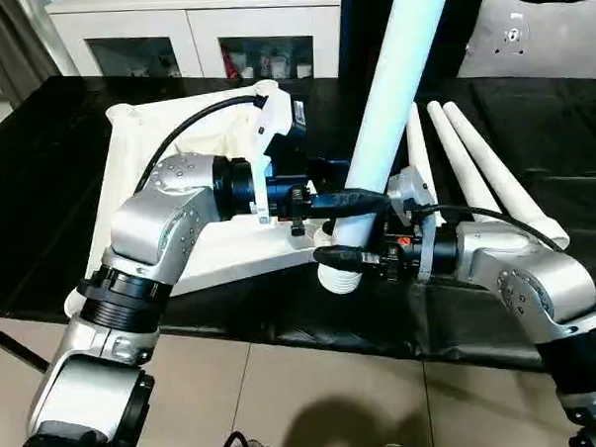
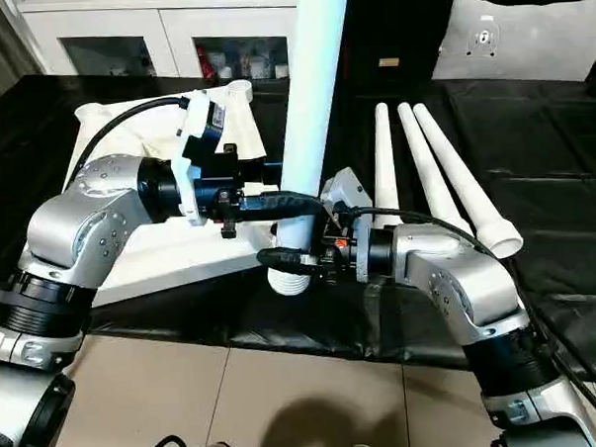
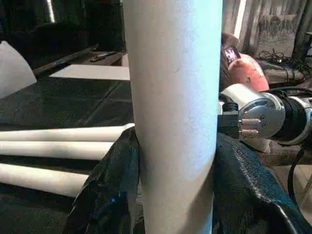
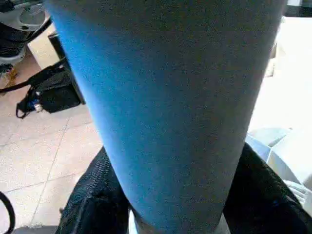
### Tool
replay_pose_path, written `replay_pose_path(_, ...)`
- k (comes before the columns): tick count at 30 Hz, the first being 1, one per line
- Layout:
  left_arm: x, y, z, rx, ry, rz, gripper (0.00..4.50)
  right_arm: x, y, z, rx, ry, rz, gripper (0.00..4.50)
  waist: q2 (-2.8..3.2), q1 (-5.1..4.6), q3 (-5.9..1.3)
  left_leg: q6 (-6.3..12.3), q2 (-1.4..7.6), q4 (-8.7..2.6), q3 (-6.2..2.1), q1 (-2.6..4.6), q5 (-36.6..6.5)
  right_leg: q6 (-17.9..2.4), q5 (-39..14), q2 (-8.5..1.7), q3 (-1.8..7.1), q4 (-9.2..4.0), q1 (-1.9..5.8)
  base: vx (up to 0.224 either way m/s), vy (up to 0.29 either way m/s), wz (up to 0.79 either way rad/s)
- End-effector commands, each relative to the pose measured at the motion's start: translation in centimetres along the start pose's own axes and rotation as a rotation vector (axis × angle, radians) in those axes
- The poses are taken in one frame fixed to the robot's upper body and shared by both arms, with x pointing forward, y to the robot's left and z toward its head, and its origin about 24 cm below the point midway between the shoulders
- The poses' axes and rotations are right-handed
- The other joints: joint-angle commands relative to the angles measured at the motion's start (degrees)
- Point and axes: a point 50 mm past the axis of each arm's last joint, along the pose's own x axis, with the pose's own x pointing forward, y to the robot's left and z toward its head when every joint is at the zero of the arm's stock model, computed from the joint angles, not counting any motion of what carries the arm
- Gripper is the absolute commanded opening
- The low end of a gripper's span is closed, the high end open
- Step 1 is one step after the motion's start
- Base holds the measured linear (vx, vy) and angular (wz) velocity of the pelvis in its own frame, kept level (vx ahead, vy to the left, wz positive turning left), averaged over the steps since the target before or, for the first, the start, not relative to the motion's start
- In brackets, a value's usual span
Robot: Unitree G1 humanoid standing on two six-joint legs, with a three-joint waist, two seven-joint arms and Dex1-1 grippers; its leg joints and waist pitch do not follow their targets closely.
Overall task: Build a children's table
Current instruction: Insert table leg to table base
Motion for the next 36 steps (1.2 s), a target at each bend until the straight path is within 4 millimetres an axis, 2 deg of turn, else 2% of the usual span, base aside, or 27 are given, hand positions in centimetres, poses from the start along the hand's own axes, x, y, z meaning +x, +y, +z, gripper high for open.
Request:
replay_pose_path(1, 0.2, 0.1, 1.0, 0.053, -0.006, -0.004, 1.85, 0.1, -0.1, 0.1, 0.005, 0.000, -0.001, 2.00, -1.22, 0.16, -4.79, 4.83, 3.71, -3.59, -1.33, 1.27, -2.6, -16.2, 0.9, -4.69, 2.46, -4.00, 2.97, 0.000, 0.000, 0.00)
replay_pose_path(7, 0.2, 0.3, 1.1, 0.017, -0.026, 0.029, 1.85, 0.2, -0.4, 0.2, 0.030, -0.021, -0.042, 1.99, -1.12, 0.13, -4.85, 5.15, 3.67, -3.48, -1.30, 1.23, -1.9, -16.3, 1.5, -4.73, 2.44, -3.90, 2.98, 0.000, 0.000, 0.00)
replay_pose_path(8, 0.2, 0.2, 1.1, 0.012, -0.030, 0.025, 2.20, 0.2, -0.4, 0.2, 0.031, -0.021, -0.041, 1.99, -0.99, 0.16, -4.83, 5.13, 3.67, -3.48, -1.31, 1.26, -2.0, -16.3, 1.4, -4.74, 2.44, -3.91, 2.95, 0.000, 0.000, 0.00)
replay_pose_path(10, 0.2, -0.1, 1.2, -0.002, -0.047, 0.004, 2.55, 0.4, -0.3, 0.1, 0.032, -0.025, -0.048, 1.99, -0.89, 0.19, -4.86, 5.11, 3.64, -3.46, -1.32, 1.29, -2.1, -16.4, 1.3, -4.70, 2.43, -3.89, 2.93, 0.000, 0.000, 0.00)
replay_pose_path(13, 0.3, -0.6, 1.2, -0.016, -0.071, -0.033, 2.73, 0.6, -0.2, -0.2, 0.045, -0.037, -0.060, 1.96, -0.77, 0.15, -4.88, 4.89, 3.70, -3.52, -1.38, 1.31, -2.3, -16.6, 1.7, -4.68, 2.40, -3.87, 2.87, 0.000, 0.000, 0.00)
replay_pose_path(14, 0.4, -0.7, 1.1, -0.021, -0.075, -0.035, 2.84, 0.7, -0.1, -0.3, 0.050, -0.037, -0.064, 1.96, -0.46, 0.21, -4.88, 4.76, 3.76, -3.54, -1.45, 1.31, -2.3, -16.7, 1.9, -4.76, 2.40, -3.78, 2.91, 0.000, 0.000, 0.00)
replay_pose_path(15, 0.4, -0.7, 1.0, -0.025, -0.077, -0.033, 2.92, 0.8, -0.1, -0.4, 0.055, -0.037, -0.071, 1.96, -0.63, 0.16, -4.88, 4.69, 3.74, -3.56, -1.41, 1.28, -2.6, -16.7, 2.1, -4.70, 2.40, -3.85, 2.94, 0.000, 0.000, 0.00)
replay_pose_path(17, 0.4, -0.8, 0.9, -0.031, -0.077, -0.029, 2.99, 0.9, -0.1, -0.5, 0.060, -0.038, -0.082, 1.96, -0.36, 0.14, -4.84, 4.40, 3.70, -3.61, -1.45, 1.35, -2.9, -16.6, 1.9, -4.68, 2.40, -3.89, 2.91, 0.000, 0.000, 0.00)
replay_pose_path(19, 0.3, -0.8, 0.7, -0.047, -0.098, -0.016, 3.27, 1.0, 0.0, -0.4, 0.060, -0.056, -0.098, 1.96, -0.08, 0.17, -4.81, 3.90, 3.73, -3.67, -1.48, 1.44, -3.7, -16.6, 1.6, -4.70, 2.40, -3.94, 2.89, 0.000, 0.000, 0.00)
replay_pose_path(24, 0.1, -1.0, 1.1, -0.097, -0.203, -0.027, 3.67, 1.1, 0.2, -0.1, 0.053, -0.131, -0.121, 1.95, -0.36, 0.21, -4.92, 3.62, 3.71, -3.73, -1.49, 1.40, -3.6, -17.0, 3.3, -4.68, 2.38, -3.77, 2.95, 0.000, 0.000, 0.00)
replay_pose_path(27, 0.0, -2.2, 1.9, -0.166, -0.399, -0.097, 3.87, 1.6, 0.2, 0.3, 0.067, -0.206, -0.182, 1.95, -0.63, 0.09, -4.86, 3.81, 3.65, -3.74, -1.38, 1.25, -4.0, -17.5, 2.9, -4.82, 2.42, -3.84, 2.97, 0.000, 0.000, 0.00)
replay_pose_path(29, 0.0, -2.4, 2.0, -0.166, -0.415, -0.096, 4.11, 1.6, 0.2, 0.3, 0.070, -0.207, -0.185, 1.95, -0.53, -0.02, -4.82, 3.96, 3.76, -3.76, -1.42, 1.31, -4.2, -17.3, 2.3, -4.71, 2.40, -3.88, 2.93, 0.000, 0.000, 0.00)
replay_pose_path(31, 0.0, -2.0, 2.2, -0.182, -0.494, -0.021, 4.21, 1.9, 0.3, 0.3, 0.077, -0.208, -0.192, 1.95, -0.67, -0.18, -4.60, 3.75, 3.72, -3.84, -1.32, 1.37, -5.1, -16.6, 0.2, -4.60, 2.50, -4.22, 2.90, 0.000, 0.000, 0.00)
replay_pose_path(33, -0.2, -1.4, 2.5, -0.189, -0.572, 0.068, 4.27, 2.1, 0.2, 0.3, 0.080, -0.217, -0.216, 1.95, -0.45, 0.04, -4.59, 2.77, 3.77, -3.82, -1.32, 1.53, -5.9, -16.5, -1.6, -4.72, 2.49, -4.50, 2.76, 0.000, 0.000, 0.00)
replay_pose_path(34, -0.4, -1.2, 2.7, -0.192, -0.601, 0.101, 4.39, 2.1, 0.1, 0.3, 0.077, -0.223, -0.231, 1.95, -0.97, -0.05, -4.52, 2.59, 3.85, -3.97, -1.29, 1.54, -6.2, -16.4, -2.1, -4.63, 2.51, -4.62, 2.80, 0.000, 0.000, 0.00)
replay_pose_path(36, -0.8, -0.9, 2.8, -0.190, -0.627, 0.171, 4.50, 2.1, -0.3, 0.5, 0.065, -0.243, -0.280, 1.94, -0.85, -0.21, -4.45, 2.26, 3.70, -4.04, -1.39, 1.33, -6.4, -15.1, -2.9, -4.55, 2.52, -4.53, 2.80, 0.000, 0.000, 0.00)
